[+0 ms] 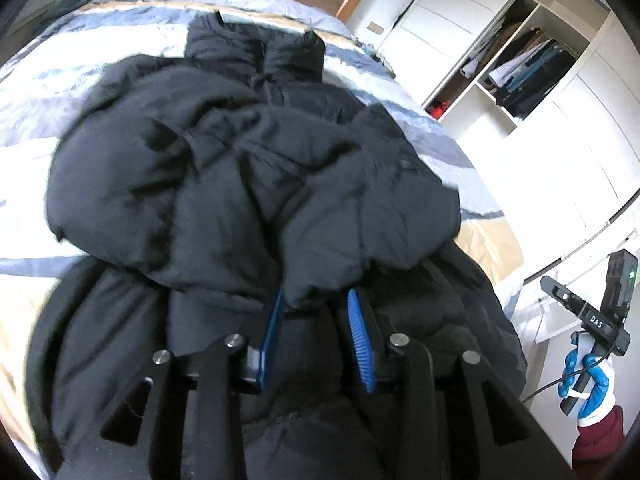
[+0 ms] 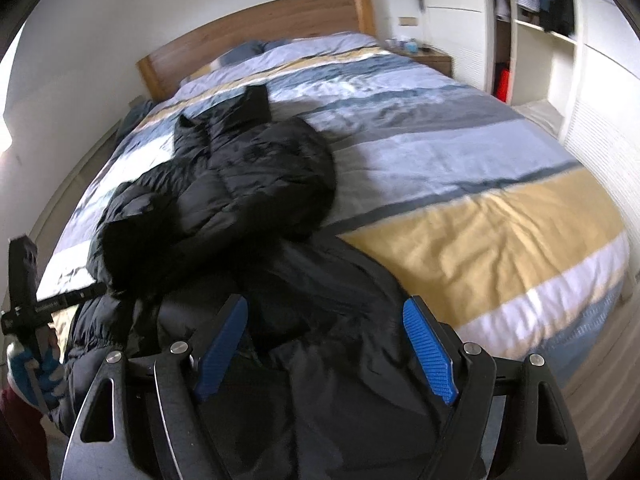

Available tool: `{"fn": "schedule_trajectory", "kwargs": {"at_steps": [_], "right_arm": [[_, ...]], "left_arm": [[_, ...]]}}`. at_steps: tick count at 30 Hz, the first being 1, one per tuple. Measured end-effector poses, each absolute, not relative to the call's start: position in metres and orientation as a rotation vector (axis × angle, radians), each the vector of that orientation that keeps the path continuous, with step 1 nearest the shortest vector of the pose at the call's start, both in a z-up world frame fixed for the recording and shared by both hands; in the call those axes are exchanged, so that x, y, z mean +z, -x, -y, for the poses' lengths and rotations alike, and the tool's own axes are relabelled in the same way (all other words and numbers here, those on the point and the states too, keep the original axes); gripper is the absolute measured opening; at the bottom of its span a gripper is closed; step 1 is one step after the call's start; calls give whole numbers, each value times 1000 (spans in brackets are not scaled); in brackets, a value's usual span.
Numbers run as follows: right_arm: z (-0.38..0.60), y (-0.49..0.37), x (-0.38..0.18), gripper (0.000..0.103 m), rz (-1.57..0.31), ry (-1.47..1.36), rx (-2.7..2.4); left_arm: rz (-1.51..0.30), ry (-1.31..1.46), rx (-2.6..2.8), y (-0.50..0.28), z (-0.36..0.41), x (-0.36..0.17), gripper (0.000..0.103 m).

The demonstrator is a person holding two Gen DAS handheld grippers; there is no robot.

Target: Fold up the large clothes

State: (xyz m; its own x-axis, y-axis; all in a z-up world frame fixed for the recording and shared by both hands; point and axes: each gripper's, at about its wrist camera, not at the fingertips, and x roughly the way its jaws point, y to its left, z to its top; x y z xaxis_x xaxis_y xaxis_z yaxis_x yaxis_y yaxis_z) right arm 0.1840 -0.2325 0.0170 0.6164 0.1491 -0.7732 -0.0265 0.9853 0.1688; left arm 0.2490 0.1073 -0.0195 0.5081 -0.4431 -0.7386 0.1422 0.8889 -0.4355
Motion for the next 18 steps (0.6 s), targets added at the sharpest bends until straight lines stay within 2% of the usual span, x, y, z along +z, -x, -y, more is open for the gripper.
{"fn": "schedule_trajectory", "kwargs": {"at_steps": [8, 18], "right_arm": [[146, -227, 36, 80, -883, -27, 294], [13, -273, 53, 80, -832, 92, 587]], "left_arm": [[-922, 327, -200, -268, -179, 5, 32], [-947, 349, -61, -313, -233, -12, 32]]}}
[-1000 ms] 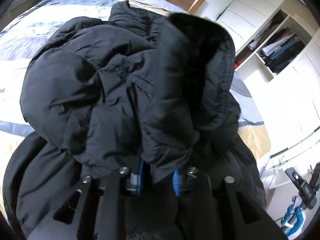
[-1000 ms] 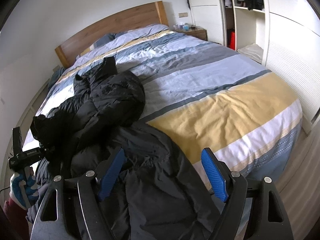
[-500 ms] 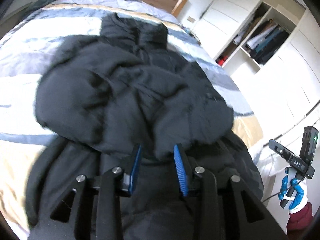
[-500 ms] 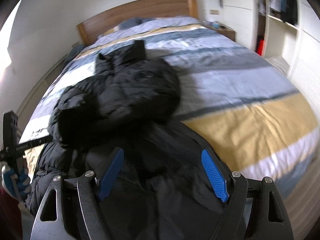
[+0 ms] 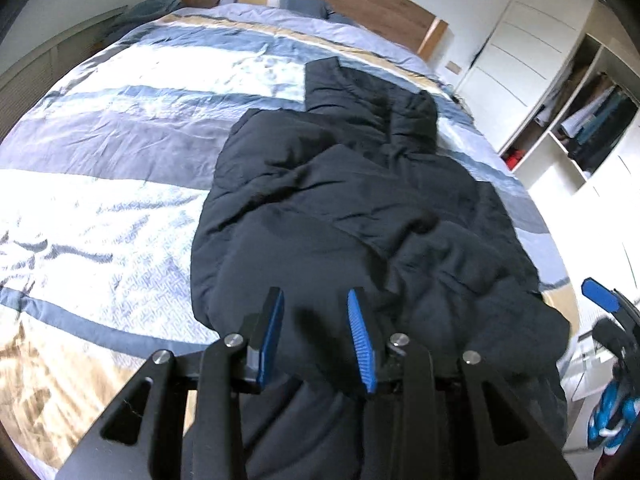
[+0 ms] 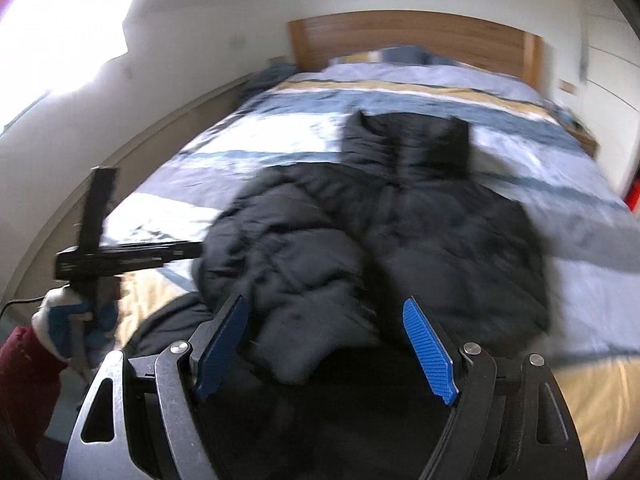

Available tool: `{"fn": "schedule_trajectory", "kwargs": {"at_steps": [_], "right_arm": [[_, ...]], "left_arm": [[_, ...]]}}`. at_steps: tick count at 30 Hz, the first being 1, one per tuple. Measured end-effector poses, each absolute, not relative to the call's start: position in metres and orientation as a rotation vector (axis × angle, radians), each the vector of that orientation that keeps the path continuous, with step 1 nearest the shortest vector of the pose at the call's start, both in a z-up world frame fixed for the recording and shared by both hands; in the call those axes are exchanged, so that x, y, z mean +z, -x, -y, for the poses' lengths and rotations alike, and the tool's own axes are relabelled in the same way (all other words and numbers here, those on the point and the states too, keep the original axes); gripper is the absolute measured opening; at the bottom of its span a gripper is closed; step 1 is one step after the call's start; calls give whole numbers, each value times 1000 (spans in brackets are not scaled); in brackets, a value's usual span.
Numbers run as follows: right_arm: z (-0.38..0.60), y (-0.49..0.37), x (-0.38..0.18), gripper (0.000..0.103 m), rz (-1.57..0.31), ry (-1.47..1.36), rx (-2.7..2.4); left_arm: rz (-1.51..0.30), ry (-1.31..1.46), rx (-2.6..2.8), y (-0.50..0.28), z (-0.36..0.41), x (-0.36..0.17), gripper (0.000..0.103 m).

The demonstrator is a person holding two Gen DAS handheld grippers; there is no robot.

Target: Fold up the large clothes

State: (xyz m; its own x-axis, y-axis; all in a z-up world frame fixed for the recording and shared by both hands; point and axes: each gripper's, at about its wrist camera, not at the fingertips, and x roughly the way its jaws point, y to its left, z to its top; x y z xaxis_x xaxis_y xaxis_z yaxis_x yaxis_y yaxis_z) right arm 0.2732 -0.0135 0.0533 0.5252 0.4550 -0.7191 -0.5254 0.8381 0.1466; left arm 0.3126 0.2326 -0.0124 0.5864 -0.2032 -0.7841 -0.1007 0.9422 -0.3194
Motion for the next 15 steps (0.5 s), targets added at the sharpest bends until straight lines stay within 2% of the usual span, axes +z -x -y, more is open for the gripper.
{"fn": "schedule_trajectory", "kwargs": {"at_steps": [6, 15], "right_arm": [[-30, -280, 24, 80, -875, 155, 707], [-14, -298, -57, 80, -1033, 175, 643]], "left_arm": [[-986, 359, -56, -329, -228, -39, 32], [-1043, 300, -23, -333, -204, -70, 36]]}}
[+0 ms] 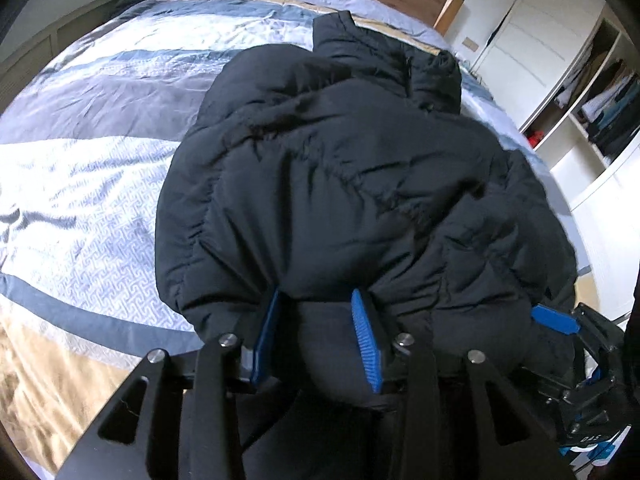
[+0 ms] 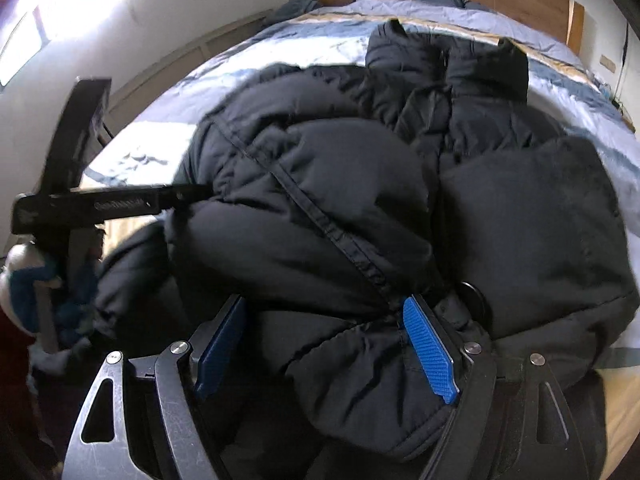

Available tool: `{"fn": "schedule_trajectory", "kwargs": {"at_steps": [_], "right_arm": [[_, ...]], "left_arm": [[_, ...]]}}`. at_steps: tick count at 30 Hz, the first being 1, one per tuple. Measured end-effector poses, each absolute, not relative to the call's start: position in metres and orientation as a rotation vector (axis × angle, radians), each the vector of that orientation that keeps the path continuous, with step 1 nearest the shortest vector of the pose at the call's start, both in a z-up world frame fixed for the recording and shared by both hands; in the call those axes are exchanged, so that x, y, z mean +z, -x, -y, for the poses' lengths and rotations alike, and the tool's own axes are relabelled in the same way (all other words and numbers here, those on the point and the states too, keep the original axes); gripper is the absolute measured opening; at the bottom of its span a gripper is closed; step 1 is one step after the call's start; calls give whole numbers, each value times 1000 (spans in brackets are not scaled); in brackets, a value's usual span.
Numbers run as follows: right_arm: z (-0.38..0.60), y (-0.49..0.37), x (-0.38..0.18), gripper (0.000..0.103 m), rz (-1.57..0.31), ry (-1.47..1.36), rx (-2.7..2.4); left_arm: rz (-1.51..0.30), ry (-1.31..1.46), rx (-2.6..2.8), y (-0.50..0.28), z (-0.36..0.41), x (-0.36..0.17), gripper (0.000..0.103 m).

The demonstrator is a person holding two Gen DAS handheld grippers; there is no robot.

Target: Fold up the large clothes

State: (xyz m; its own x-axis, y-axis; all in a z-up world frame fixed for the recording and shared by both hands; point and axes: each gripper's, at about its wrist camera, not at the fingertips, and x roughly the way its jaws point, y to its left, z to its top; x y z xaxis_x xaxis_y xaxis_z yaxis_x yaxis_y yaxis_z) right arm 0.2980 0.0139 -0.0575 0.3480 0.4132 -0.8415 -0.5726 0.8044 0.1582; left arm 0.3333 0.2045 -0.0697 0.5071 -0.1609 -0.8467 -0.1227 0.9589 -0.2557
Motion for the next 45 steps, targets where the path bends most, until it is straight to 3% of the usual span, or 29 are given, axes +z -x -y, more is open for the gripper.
{"fn": "schedule_trajectory", "kwargs": {"at_steps": [11, 30, 45], "right_arm": [[5, -288, -29, 80, -950, 158, 644], [33, -305, -89, 90, -1020, 99, 568], [26, -307, -103, 99, -1022, 115, 574]], "left_arm": [[-1003, 247, 48, -322, -189, -33, 36], [-985, 118, 214, -316, -141, -84, 51], [-945, 90, 253, -309, -136, -93, 54]]}}
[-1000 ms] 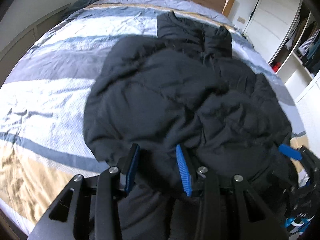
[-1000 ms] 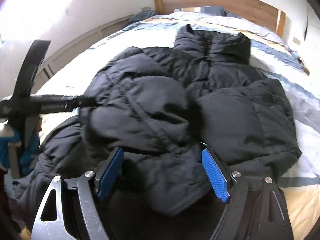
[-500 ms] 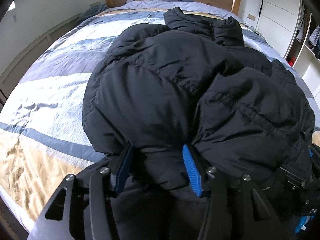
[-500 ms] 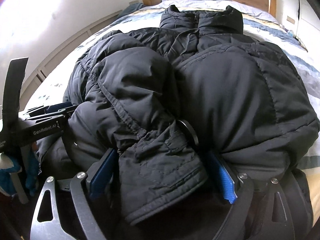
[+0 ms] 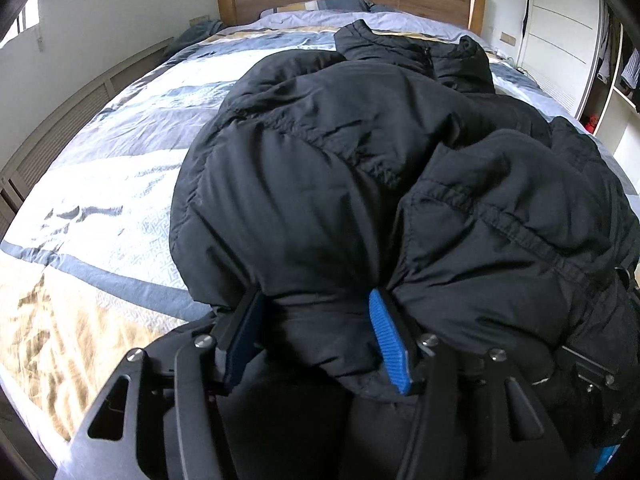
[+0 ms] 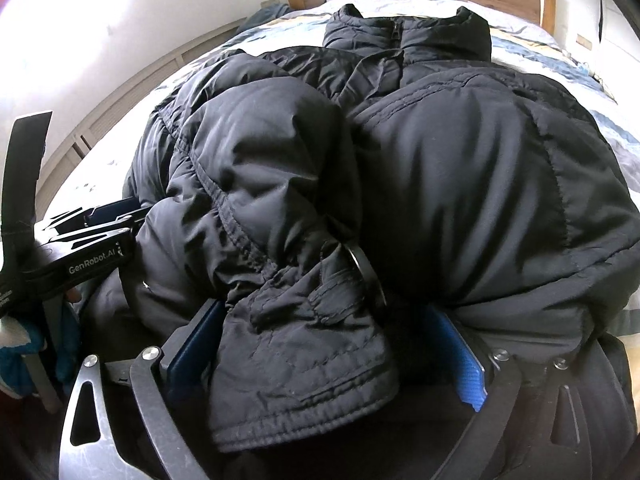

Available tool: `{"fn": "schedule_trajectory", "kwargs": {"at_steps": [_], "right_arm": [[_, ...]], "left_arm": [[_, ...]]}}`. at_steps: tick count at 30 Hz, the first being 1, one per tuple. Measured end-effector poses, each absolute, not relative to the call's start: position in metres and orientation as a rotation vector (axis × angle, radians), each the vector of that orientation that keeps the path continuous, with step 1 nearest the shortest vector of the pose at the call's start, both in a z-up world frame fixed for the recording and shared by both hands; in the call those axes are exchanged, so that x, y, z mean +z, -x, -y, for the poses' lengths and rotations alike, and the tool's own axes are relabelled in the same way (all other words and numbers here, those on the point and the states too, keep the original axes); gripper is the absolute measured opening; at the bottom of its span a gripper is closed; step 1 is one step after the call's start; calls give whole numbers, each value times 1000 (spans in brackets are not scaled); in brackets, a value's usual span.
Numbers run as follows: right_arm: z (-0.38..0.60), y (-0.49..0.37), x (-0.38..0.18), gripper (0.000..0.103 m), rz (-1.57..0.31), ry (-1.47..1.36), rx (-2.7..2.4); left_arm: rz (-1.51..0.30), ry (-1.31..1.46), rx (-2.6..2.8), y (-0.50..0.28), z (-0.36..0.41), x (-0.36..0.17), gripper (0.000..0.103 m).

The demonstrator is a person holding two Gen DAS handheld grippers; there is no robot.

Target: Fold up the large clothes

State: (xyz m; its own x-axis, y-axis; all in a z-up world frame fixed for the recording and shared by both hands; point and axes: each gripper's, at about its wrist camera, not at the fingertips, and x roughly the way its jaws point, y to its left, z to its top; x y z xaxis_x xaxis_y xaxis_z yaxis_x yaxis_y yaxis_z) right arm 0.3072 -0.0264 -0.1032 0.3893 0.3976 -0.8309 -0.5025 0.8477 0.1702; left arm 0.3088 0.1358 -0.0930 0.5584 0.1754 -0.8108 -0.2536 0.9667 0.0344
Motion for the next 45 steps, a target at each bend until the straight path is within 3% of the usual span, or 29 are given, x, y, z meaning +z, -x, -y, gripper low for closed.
{"fn": "schedule_trajectory", "kwargs": {"at_steps": [7, 12, 25, 34, 45], "right_arm": [[24, -307, -104, 102, -1046, 126, 574], [25, -305, -102, 102, -1063, 134, 565], [79, -278, -77, 102, -1078, 100, 550], [156, -289, -33, 102, -994, 70, 464], [176, -398, 25, 102, -881, 87, 405]], "left_arm": [[-938, 102, 279, -304, -139, -94, 60], [-963, 118, 322, -299, -143, -94, 72], [-1091, 155, 307, -268, -154, -68, 73], [-1091, 90, 280, -257, -190, -16, 73], [-987, 170, 260, -360, -255, 78, 73]]}}
